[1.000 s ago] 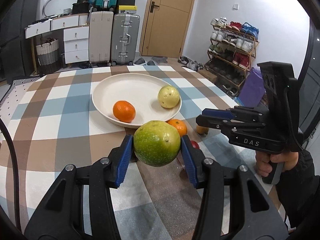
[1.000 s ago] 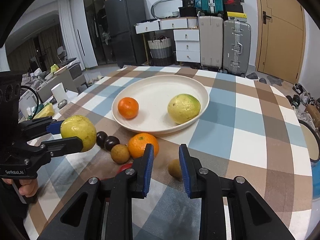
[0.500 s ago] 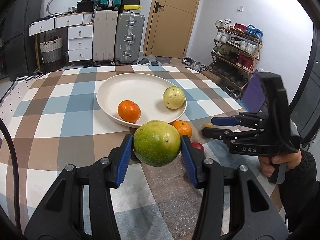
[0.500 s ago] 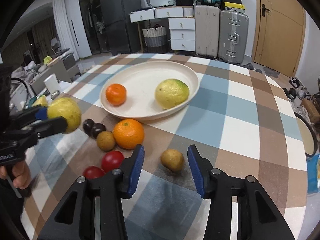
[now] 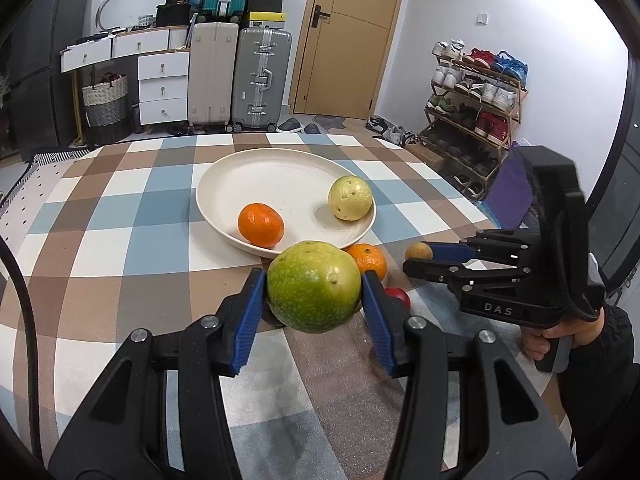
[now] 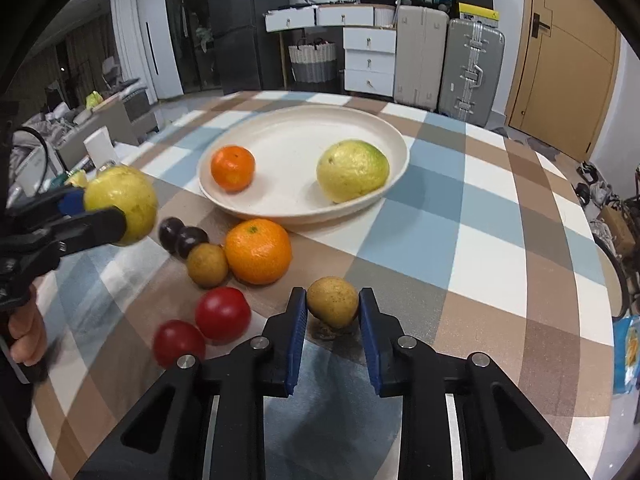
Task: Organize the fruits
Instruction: 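Lift and carry the green fruit in the left tool while the right tool carries the kiwi to the plate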
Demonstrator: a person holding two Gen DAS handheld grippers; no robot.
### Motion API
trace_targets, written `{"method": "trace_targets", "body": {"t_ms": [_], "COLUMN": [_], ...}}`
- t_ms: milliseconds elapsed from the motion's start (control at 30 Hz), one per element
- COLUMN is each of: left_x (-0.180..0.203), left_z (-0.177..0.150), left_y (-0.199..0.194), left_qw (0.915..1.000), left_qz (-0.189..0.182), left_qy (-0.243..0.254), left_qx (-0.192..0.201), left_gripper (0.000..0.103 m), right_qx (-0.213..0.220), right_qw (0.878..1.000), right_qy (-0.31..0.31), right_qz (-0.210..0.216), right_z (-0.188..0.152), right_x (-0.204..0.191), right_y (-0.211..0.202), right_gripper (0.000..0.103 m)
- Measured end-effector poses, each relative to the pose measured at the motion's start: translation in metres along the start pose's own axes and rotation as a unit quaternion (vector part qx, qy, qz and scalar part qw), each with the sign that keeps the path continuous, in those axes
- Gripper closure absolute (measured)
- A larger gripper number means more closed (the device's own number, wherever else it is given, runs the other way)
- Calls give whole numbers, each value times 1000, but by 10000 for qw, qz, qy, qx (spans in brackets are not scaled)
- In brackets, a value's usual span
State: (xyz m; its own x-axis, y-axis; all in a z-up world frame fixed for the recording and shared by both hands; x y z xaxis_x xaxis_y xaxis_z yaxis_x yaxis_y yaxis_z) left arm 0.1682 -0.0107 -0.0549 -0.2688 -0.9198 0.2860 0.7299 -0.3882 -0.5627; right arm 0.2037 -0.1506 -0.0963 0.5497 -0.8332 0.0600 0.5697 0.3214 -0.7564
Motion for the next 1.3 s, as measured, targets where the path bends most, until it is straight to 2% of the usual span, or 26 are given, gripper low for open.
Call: {"method": "trace_targets", "body": {"t_ms": [333,633,1000,1300], "left_x": [-2,-24,-49,-75], "left_z": [13,32,65,78], "left_y": [4,8,32,61], "left_qw": [9997,9986,9976,9973], "left_qz": [172,430,592,658], "left_qy": [16,-187,-185,-269], "left_qx": [143,232,298,209], "left_gripper": [57,57,57,57], "right_qx": [490,584,423,303], "right_qw": [9979,9973,9954,9952], "right_qy": [207,351,800,850], "right_qz": [373,264,316,367], "right_z": [21,45,61,67], "right_x": [-12,-17,-7,-9], "right_y": [-18,-20,-3,16], "right_gripper": [76,76,76,76]}}
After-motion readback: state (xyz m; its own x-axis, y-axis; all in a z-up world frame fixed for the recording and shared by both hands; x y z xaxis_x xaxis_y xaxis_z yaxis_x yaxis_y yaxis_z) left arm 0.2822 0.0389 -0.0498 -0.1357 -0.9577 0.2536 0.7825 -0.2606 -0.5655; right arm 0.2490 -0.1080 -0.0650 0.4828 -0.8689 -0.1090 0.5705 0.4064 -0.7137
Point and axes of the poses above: each gripper's, at about its wrist camera, not at the fingertips, and y roughly the way its jaws point, x to its right, z to its top, the point moved 8 cm from there along y, roughly the way its jaws point, and after that the axes turned 9 degrees about -z, right-handed, at the moved point
